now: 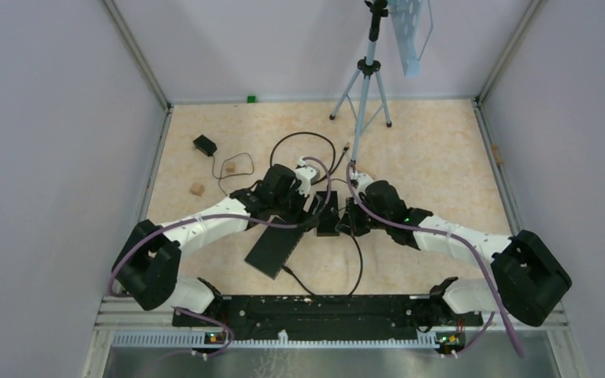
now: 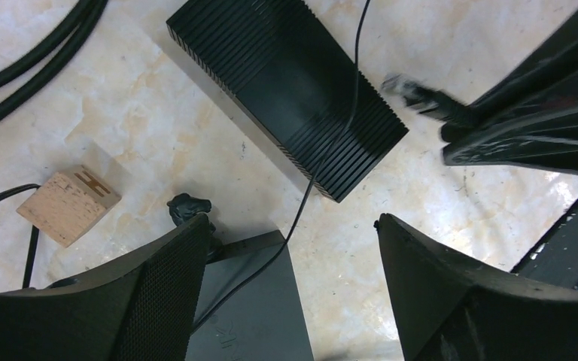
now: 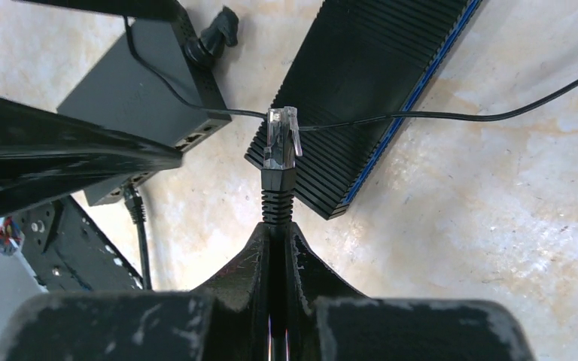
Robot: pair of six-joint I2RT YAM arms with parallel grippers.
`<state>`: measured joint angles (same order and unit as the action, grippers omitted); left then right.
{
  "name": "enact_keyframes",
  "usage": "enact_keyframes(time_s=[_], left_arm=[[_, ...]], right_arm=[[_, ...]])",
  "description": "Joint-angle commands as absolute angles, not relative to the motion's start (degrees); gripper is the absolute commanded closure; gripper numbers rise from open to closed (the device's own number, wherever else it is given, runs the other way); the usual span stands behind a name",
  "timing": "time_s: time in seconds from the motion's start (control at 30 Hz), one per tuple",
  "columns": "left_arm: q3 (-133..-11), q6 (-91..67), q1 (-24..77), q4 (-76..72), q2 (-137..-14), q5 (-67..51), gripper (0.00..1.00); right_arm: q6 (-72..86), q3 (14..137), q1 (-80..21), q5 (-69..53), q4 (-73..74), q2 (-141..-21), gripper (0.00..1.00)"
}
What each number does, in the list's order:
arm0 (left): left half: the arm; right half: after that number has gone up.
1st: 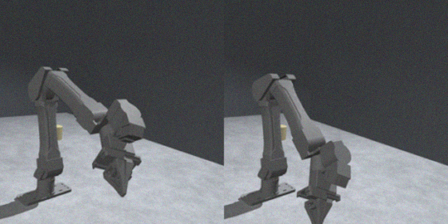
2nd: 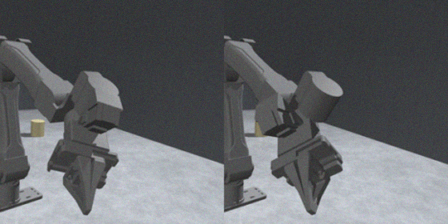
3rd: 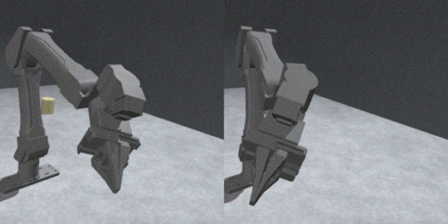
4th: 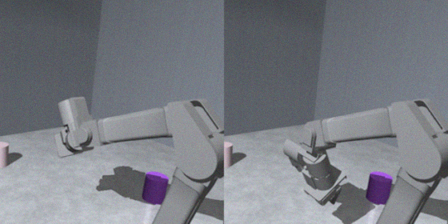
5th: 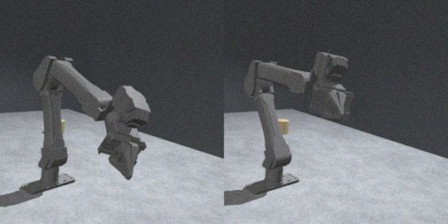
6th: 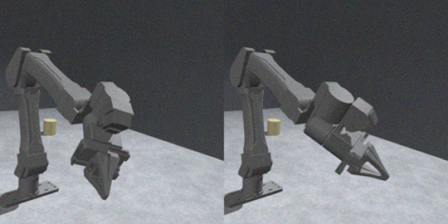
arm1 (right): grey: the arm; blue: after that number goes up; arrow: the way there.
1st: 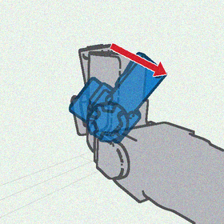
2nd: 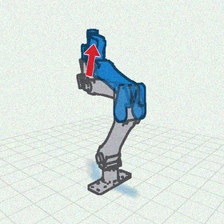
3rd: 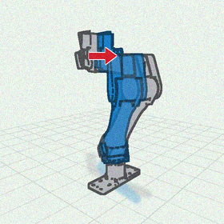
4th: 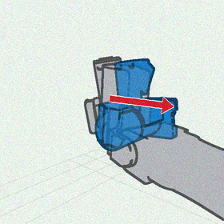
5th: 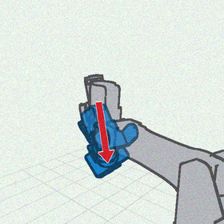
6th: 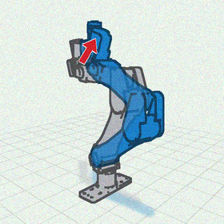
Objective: Insert the plug into the switch port
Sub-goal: Pick up the connector from the center of the board.
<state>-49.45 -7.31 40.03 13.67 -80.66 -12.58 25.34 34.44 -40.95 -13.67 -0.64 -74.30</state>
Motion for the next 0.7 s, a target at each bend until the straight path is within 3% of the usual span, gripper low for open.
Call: enact_keyframes(time_s=[0.0,0.43,0.57,0.67], left_arm=[[-48.8,-6.9,40.6,10.5,-82.7,-11.1,0.15],[-49.7,-6.1,41.5,9.7,-88.9,-5.4,0.24],[-50.9,-5.6,41.6,9.6,-91.0,-4.1,0.33],[-51.9,-5.6,41.6,9.8,-92.8,-4.7,0.45]], right_arm=[[29.0,34.9,-40.3,-8.5,1.7,-68.2,1.00],[30.5,33.3,-39.1,-0.2,12.6,-51.6,1.00],[29.6,34.0,-39.2,1.1,14.8,-50.2,1.00],[29.6,34.0,-39.1,2.1,15.4,-49.2,1.00]])
